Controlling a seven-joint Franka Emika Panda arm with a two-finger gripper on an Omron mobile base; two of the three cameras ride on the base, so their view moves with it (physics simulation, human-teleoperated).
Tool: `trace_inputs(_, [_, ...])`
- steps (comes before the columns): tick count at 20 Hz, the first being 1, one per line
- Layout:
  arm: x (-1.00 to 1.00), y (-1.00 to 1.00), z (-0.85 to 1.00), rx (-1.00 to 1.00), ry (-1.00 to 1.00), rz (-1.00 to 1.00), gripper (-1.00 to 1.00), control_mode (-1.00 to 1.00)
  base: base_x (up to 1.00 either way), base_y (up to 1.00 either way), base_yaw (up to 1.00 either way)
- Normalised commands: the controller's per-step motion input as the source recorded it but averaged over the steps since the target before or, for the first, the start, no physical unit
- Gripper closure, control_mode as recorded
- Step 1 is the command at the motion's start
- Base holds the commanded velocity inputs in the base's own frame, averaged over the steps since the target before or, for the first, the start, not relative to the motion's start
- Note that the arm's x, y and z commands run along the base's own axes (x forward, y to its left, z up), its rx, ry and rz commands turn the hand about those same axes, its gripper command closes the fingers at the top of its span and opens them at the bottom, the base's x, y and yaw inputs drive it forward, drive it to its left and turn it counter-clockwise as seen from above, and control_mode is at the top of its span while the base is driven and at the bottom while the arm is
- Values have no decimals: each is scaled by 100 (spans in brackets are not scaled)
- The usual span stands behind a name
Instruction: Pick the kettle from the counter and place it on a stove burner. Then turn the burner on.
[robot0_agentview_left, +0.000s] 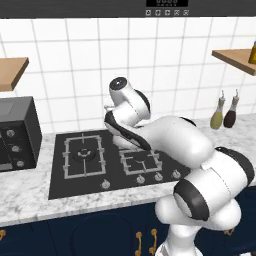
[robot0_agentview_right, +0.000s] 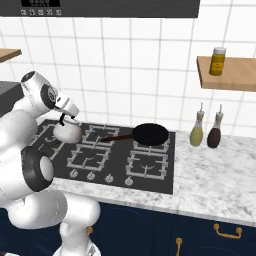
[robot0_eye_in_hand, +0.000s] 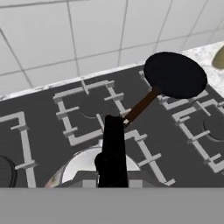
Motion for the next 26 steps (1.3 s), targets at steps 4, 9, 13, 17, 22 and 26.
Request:
trace_inputs(4, [48, 100, -5, -25, -8, -20, 100, -100, 0, 0, 0])
trace_inputs(9, [28, 100, 0, -20, -24, -25, 100, -100, 0, 0, 0])
trace_inputs(13, [2, 27, 0, -1, -2, -4, 100, -100, 0, 0, 0])
trace_inputs(17, [0, 2, -3, -1, -5, 0, 100, -100, 0, 0, 0])
trace_inputs(22, [7, 33, -38, -8, -14, 0, 100, -100, 0, 0, 0])
trace_inputs(26, [17, 32, -23, -7, -21, 0, 100, -100, 0, 0, 0])
